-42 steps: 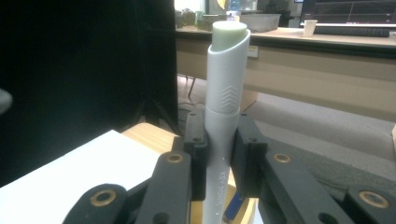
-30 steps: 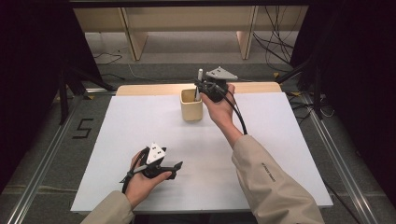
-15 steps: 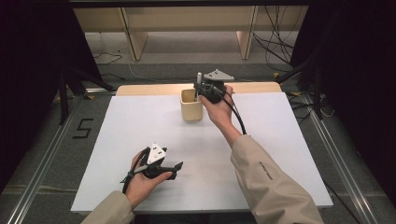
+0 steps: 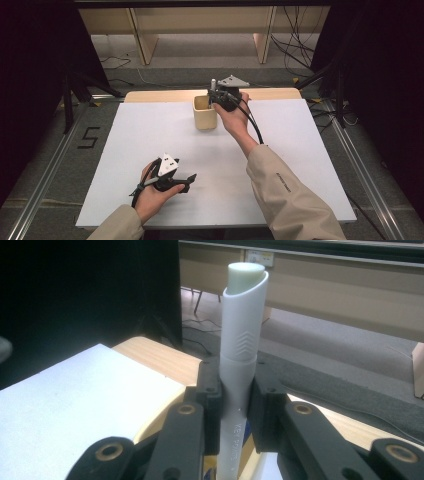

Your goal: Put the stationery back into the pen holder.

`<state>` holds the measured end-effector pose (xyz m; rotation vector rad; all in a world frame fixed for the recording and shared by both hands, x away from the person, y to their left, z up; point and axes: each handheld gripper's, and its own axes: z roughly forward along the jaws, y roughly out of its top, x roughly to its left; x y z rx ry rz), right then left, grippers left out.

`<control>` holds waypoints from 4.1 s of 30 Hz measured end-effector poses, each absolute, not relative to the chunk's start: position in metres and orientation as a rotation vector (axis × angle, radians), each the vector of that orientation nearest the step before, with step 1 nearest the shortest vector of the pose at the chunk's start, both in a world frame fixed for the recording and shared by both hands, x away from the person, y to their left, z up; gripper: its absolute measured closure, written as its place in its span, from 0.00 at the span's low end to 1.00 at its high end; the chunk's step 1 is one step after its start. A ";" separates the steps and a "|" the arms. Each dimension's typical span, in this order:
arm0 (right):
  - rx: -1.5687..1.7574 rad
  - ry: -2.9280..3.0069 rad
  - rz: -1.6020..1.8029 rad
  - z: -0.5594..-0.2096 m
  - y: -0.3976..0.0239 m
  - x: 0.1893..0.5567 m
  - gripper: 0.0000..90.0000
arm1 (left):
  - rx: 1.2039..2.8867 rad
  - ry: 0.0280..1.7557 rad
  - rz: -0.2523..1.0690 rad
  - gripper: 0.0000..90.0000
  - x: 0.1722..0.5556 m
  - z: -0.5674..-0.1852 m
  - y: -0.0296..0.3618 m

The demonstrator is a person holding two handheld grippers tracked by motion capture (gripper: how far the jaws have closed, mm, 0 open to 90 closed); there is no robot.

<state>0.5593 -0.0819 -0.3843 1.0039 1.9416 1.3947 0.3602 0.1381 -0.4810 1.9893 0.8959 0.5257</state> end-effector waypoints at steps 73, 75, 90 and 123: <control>1.375 2.380 0.866 -0.469 -0.314 0.418 1.00 | 1.996 0.893 0.501 0.21 0.355 -0.483 0.130; 1.365 2.390 0.866 -0.469 -0.315 0.417 1.00 | 1.999 0.891 0.501 0.21 0.355 -0.483 0.131; 1.342 2.447 0.860 -0.472 -0.311 0.411 1.00 | 1.995 0.893 0.501 0.21 0.355 -0.483 0.130; 1.348 2.504 0.857 -0.473 -0.241 0.370 1.00 | 2.003 0.889 0.493 0.21 0.354 -0.483 0.129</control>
